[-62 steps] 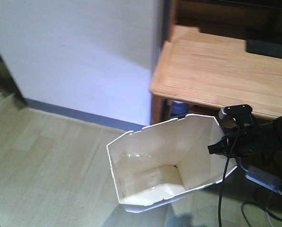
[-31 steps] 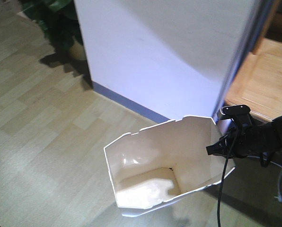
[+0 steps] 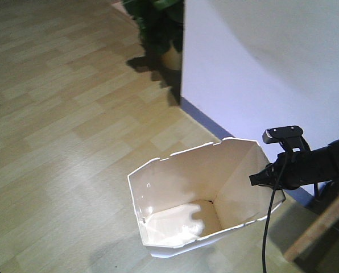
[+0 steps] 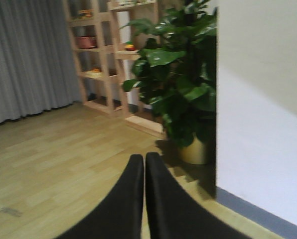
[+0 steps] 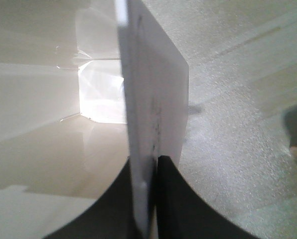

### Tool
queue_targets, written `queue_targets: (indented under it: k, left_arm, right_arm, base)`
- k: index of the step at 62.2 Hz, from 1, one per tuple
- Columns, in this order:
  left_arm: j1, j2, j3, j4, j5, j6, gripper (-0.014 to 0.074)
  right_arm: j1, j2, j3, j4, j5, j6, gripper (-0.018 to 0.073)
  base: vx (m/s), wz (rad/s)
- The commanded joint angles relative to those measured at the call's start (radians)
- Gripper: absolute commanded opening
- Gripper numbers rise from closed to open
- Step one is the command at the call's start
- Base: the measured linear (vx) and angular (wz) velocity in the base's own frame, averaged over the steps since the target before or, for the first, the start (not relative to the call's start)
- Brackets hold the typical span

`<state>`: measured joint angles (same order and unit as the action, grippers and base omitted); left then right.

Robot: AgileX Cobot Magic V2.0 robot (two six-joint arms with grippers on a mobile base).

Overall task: Move trash bin to bedside with robot
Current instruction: 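Hold the bin in the right gripper while the base turns toward the bed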

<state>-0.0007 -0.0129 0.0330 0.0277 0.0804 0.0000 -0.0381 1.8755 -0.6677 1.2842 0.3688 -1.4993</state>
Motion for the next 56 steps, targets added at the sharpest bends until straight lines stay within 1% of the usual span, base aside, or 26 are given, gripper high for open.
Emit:
queue_targets:
  k: [1,36,56]
  left_arm:
    - [-0.006,-0.015,0.012,-0.009,-0.074,-0.014,-0.0006]
    - [-0.006,-0.015,0.012,-0.009,-0.074,-0.014,-0.0006]
    - [-0.006,-0.015,0.012,-0.009,-0.074,-0.014,-0.0006]
  right_arm:
    - [-0.001,-0.064,-0.026,0.08,0.147,0.025,-0.0005]
    - [-0.001,-0.064,-0.026,0.08,0.147,0.025,-0.0005]
    - [-0.001,-0.064,-0.026,0.08,0.147,0.025,-0.0005]
  base:
    - [0.04,0.58]
    - [0.02,0.58]
    - [0.02,0.38]
